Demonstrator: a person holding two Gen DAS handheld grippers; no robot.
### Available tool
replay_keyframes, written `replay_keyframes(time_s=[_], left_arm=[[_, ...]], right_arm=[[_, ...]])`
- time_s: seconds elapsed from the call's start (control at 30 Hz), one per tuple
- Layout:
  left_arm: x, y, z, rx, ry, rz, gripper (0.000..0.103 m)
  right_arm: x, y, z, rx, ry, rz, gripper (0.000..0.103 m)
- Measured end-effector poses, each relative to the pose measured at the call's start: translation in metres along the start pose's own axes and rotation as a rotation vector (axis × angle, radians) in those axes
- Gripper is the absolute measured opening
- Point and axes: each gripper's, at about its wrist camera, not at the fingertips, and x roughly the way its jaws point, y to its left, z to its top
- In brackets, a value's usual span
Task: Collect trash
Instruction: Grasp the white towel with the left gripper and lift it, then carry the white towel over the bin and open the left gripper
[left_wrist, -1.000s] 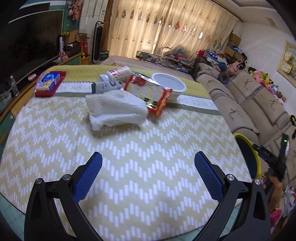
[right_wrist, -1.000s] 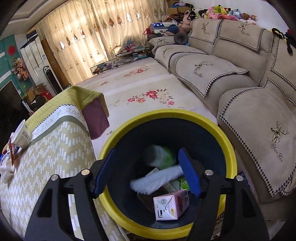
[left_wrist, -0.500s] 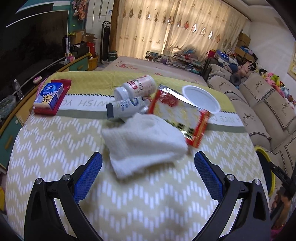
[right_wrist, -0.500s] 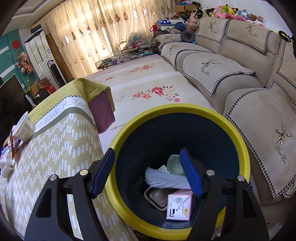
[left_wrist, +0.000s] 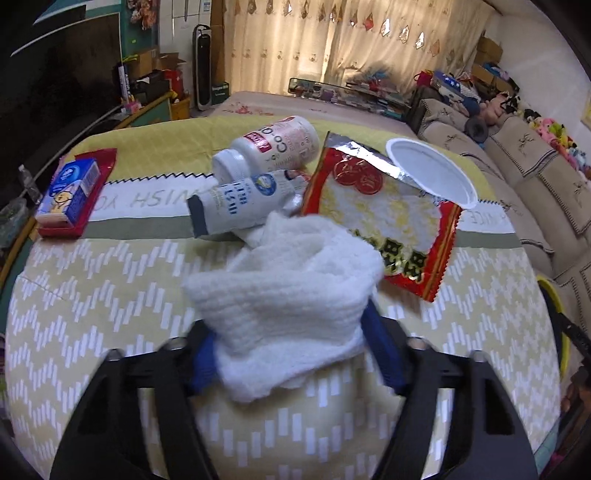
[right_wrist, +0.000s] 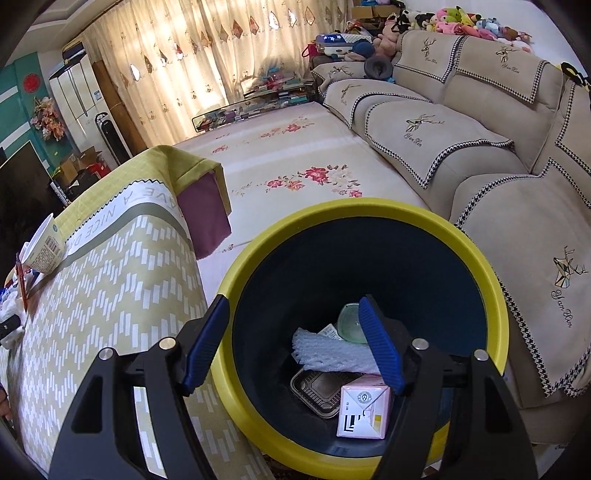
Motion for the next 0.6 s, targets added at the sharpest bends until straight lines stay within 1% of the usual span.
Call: replay_keyframes(time_s=[0.03, 0.07, 0.1, 0.13, 0.2, 0.37, 0.47, 0.6], left_arm=[[-0.001, 0.001, -0.001, -0.001, 0.000, 0.005, 0.049], [-0.003, 0.004, -0.002, -0.010, 0.002, 0.001, 0.044], [-0.004, 0.006, -0.002, -0.020, 0.004, -0.007, 0.031], [-0.006, 0.009, -0.004, -0.034, 0.010, -0.025, 0.022], [-0.011, 0.015, -0.007, -0.054, 0.014, -0.049, 0.016], [-0.041, 0.021, -0.019, -0.054, -0.014, -0.052, 0.014], [-0.075, 0.018, -0.026, -0.031, -0.062, -0.048, 0.014], [-0.121, 0.012, -0.031, -0.010, -0.119, -0.073, 0.014]], right_arm=[[0.000, 0.000, 0.000, 0.001, -0.001, 0.002, 0.069], [-0.001, -0.001, -0.001, 0.003, -0.001, 0.004, 0.069], [-0.001, -0.001, -0.001, 0.004, -0.001, 0.006, 0.069], [-0.002, -0.001, -0.001, 0.004, -0.002, 0.008, 0.069], [-0.003, -0.001, -0.003, 0.005, -0.003, 0.010, 0.069], [-0.008, -0.001, -0.004, 0.004, -0.007, 0.016, 0.069], [-0.012, 0.000, -0.005, 0.001, -0.015, 0.019, 0.069], [-0.016, 0.002, -0.006, -0.001, -0.022, 0.023, 0.069]])
